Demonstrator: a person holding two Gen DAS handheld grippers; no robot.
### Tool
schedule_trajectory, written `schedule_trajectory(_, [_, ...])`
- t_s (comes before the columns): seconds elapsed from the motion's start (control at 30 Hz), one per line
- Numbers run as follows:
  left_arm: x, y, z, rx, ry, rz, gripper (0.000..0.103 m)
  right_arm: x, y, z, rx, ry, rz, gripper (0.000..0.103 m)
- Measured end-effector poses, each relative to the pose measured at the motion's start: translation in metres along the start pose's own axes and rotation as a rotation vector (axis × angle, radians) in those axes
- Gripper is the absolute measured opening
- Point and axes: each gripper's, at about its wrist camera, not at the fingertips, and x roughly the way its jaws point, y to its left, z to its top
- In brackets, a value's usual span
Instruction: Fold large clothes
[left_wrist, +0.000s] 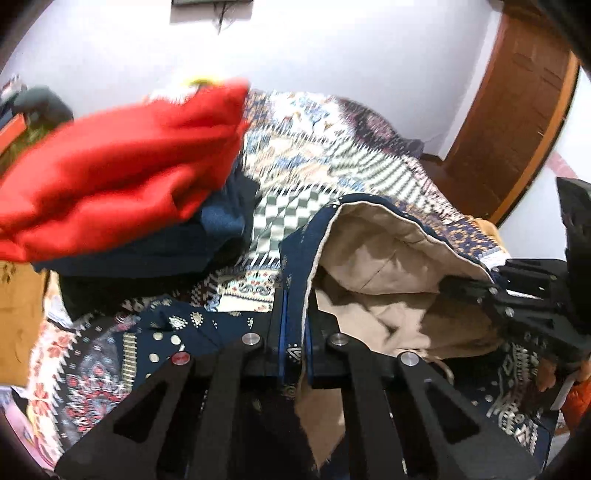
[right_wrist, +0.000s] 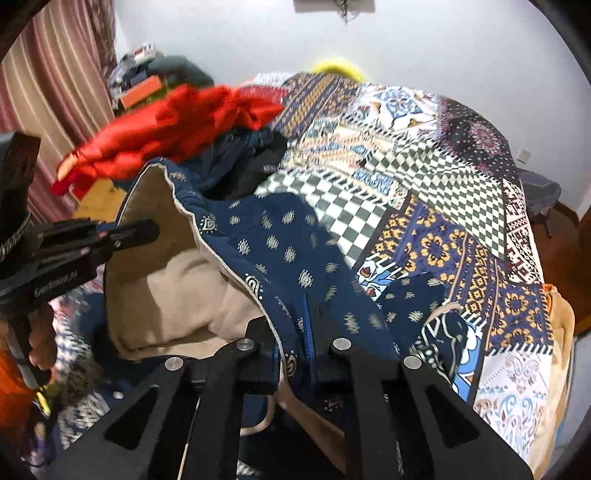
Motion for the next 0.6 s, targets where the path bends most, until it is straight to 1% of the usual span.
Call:
schedule_trajectory(0.13, [-0.038,-0.012,-0.003,0.011,-0.050,-0.029,0.006,-0.031,0.001,-0.004,0.045,-0.043,0.026,0.008])
schedule_trajectory(0.3, [-0.082,-0.027,-0.018,0.037,-0.104,-0.049,0.006,-0.063,0.011,-0.021,0.044,-0.073,0.020,0.008])
schedule_trajectory(0.37, [-0.096,-0.030,-0.026,0.039,-0.110,-0.053,0.006,-0.072,0.015,-0.031,0.041,-0.076,0.012,0.008])
schedule_trajectory(0.5, [-0.119,-0.035,-0.044,0.049,-0.132,-0.031,0.006,-0.089,0.024,-0.055,0.034,-0.077,-0.010,0.008])
schedule_trajectory(0.57, [-0.123,-0.033,-0.055,0.018,-0.112,-0.058,0.006,-0.093,0.026,-0.064,0.033,-0.072,-0.021,0.008])
schedule_trajectory(0.6, [-0.121,-0.032,-0.057,0.010,-0.103,-0.059,0.006,-0.095,0.027,-0.070,0.033,-0.070,-0.030,0.008])
